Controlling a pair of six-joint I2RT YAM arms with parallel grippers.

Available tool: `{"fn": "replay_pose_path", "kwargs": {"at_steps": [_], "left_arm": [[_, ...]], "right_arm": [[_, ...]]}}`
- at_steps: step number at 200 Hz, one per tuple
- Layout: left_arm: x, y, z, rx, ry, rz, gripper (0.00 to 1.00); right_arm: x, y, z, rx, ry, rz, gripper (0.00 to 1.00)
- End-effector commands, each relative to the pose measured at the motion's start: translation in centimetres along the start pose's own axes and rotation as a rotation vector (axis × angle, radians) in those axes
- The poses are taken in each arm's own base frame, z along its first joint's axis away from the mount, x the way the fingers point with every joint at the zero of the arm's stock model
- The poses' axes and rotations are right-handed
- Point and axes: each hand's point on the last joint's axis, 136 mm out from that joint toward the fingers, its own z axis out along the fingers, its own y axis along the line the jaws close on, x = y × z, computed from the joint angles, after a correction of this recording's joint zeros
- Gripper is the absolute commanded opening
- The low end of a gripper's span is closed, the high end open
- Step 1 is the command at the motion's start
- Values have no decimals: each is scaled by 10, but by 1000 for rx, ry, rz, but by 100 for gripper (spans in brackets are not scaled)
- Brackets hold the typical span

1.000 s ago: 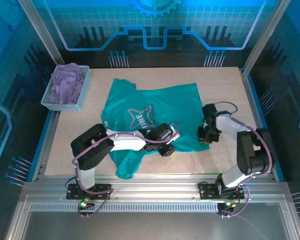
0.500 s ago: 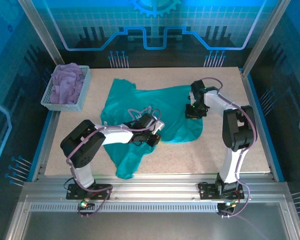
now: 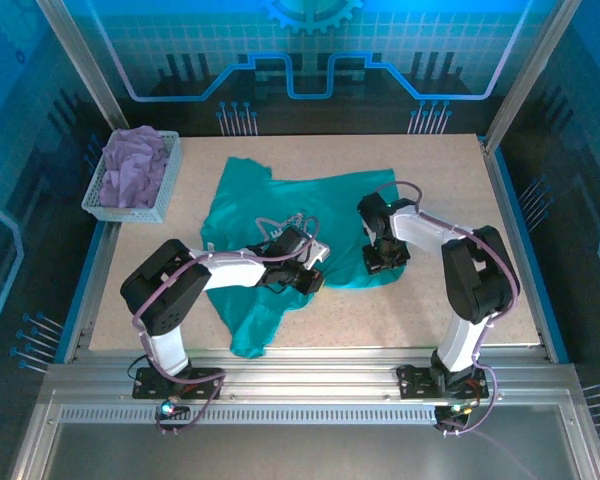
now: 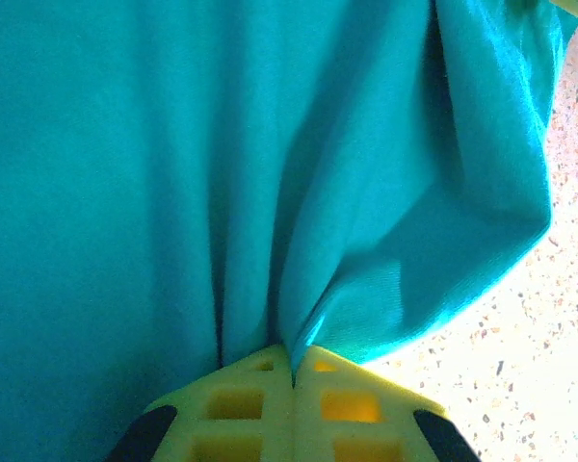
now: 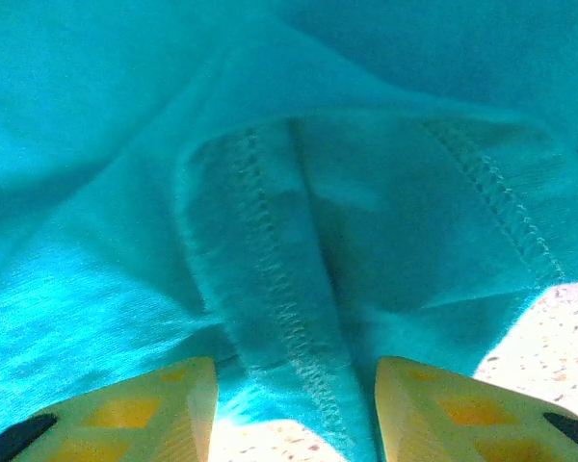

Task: Fold the inside-out t-shirt

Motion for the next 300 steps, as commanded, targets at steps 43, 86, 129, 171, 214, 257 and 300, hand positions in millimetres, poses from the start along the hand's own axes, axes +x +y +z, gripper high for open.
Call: {"fn": "replay_pose_path", "kwargs": {"at_steps": [43, 86, 129, 171, 214, 257, 300], "left_arm": [[5, -5, -1, 31, 8, -7, 0], [6, -5, 0, 29, 12, -8, 0], [7, -5, 0, 30, 15, -6, 0], [7, -5, 2, 33, 17, -8, 0], [8, -4, 3, 32, 21, -7, 0], [8, -5, 4, 36, 25, -8, 0], [8, -5, 4, 38, 27, -9, 0]], "right_arm": [[-16, -26, -5, 133, -38, 13, 35], [-13, -48, -13, 182, -52, 57, 31], [-8, -58, -16, 161, -54, 121, 23], [-3, -48, -8, 52, -49, 149, 22], [-7, -25, 1, -130, -58, 188, 26], [-10, -29, 8, -155, -63, 213, 23], [-11, -37, 8, -145, -65, 219, 21]]}}
